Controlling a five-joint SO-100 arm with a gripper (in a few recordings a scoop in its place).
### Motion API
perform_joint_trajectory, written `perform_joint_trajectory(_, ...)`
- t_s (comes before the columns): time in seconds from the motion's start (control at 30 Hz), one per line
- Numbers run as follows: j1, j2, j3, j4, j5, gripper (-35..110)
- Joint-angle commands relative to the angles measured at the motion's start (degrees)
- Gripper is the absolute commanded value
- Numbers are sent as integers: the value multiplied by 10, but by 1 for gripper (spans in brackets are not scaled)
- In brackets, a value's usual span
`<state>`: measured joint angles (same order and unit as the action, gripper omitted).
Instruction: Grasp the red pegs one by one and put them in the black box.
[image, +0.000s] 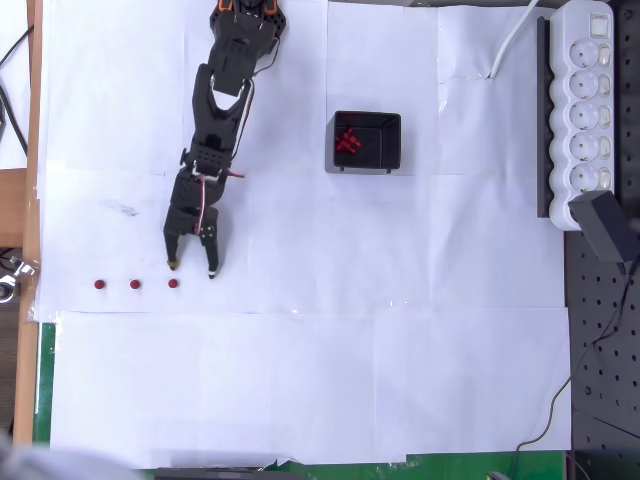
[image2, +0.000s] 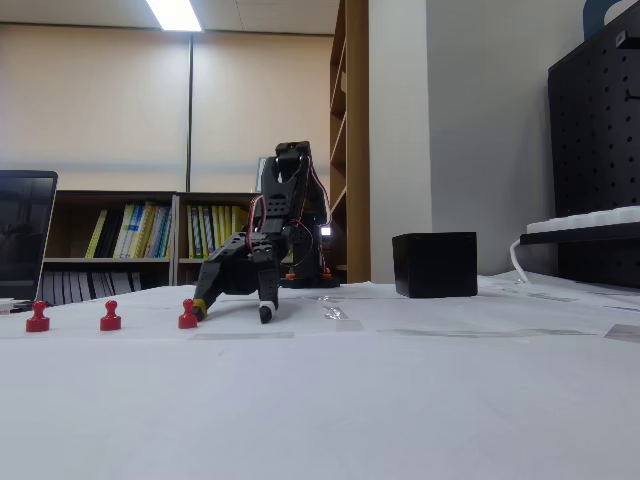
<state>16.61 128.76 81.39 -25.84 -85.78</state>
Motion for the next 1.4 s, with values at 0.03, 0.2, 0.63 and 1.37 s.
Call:
perform_joint_trajectory(0.03, 19, 29, 32, -5, -4, 27)
perform_joint_trajectory(0.2, 22, 52, 62, -5, -4, 27)
perform_joint_trajectory(0.63, 23, 88, 108, -5, -3, 27)
perform_joint_trajectory(1.37, -3, -53, 178, 395, -83, 0)
